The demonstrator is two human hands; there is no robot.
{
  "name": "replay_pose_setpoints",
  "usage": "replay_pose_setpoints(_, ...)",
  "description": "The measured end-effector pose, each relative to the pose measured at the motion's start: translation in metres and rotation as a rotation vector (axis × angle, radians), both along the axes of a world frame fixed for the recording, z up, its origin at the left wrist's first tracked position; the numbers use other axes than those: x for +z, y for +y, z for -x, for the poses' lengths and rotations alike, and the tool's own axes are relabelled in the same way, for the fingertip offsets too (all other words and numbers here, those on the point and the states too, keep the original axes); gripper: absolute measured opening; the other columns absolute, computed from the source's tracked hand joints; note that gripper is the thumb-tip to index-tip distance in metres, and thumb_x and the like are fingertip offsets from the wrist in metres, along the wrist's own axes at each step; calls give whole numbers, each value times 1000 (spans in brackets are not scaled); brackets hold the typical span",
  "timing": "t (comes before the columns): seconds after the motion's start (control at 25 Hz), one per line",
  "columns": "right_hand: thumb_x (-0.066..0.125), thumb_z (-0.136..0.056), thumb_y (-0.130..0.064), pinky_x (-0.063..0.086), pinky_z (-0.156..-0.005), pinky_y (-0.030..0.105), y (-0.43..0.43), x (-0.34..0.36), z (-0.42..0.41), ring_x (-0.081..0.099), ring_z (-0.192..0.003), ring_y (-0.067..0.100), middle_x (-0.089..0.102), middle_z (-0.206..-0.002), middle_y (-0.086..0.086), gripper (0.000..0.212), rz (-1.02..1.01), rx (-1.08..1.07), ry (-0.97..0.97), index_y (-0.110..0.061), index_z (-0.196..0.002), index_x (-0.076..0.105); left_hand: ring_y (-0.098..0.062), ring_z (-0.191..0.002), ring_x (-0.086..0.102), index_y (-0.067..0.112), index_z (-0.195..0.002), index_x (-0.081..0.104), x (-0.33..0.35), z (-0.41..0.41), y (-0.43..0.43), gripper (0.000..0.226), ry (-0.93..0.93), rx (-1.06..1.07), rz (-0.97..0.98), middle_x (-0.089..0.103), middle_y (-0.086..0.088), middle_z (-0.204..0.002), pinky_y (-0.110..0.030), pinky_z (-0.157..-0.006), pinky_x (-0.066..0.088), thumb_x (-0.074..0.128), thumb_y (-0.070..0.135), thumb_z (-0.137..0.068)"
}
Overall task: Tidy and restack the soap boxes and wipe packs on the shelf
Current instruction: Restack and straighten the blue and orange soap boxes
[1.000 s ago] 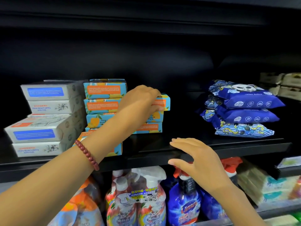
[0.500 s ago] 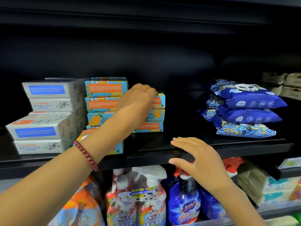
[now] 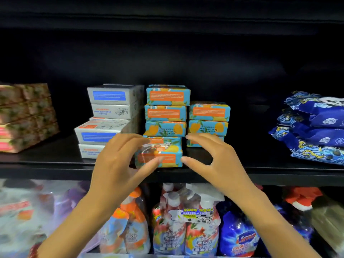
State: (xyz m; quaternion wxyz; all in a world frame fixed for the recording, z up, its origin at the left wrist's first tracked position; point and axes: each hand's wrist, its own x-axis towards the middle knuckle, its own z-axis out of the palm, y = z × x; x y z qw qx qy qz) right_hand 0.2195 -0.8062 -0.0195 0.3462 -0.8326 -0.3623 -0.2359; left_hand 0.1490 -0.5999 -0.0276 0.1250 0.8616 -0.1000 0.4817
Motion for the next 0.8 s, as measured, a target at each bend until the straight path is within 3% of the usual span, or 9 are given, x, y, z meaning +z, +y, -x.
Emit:
replay_pose_setpoints(0.08,65,-81,-45,20,-98,1,20,6,-3,35,-121,-4,47,-130,-17,57,87,47,-25,-24,-131,51,-19,-90,58,6,-100,67,-15,8,12,52,38,28,31,66,-5,-99,-27,-78,42,60,53,-77)
replay_pose_setpoints(0.24,63,-80,-50,27,-105,22,40,6,-5,34,-128,7,46,-138,-8,61,257,61,-49,-22,-133,48,-17,-90,57,11,-102,67,-33,13,23,55,82,81,84,67,-1,-96,-24,-77,41,57,58,-76)
replay_pose_setpoints(0.36,66,-73,-56,41,-92,31,39,4,-4,42,-112,9,50,-119,-9,58,241,23,-36,-23,-117,51,-19,-85,57,8,-89,70,-38,11,26,47,42,76,29,66,-3,-90,-27,-74,43,57,53,-79)
replay_pose_setpoints(0.44,65,-67,-62,42,-83,29,38,4,-3,41,-104,7,45,-110,-12,59,215,-13,-3,-25,-111,47,-22,-83,60,8,-87,70,-38,11,26,48,48,84,22,66,-3,-89,-28,-72,45,57,53,-79)
replay_pose_setpoints(0.56,64,-67,-65,38,-92,24,42,4,-2,41,-113,7,44,-122,-10,79,268,-35,75,-24,-131,42,-26,-81,62,7,-86,71,-35,12,25,49,94,91,-6,67,-4,-87,-34,-67,51,56,53,-78)
replay_pose_setpoints(0.64,68,-68,-61,40,-92,23,40,3,1,44,-110,8,47,-120,-8,79,219,-30,78,-22,-133,44,-27,-78,64,7,-84,72,-28,15,25,50,108,87,-35,68,-3,-83,-35,-62,53,55,53,-77)
replay_pose_setpoints(0.8,68,-66,-59,42,-87,23,17,1,10,47,-105,7,48,-112,-10,75,71,-43,9,-20,-127,49,-21,-78,63,6,-86,71,7,15,18,45,-89,-18,-41,70,-4,-84,-33,-66,49,60,49,-79)
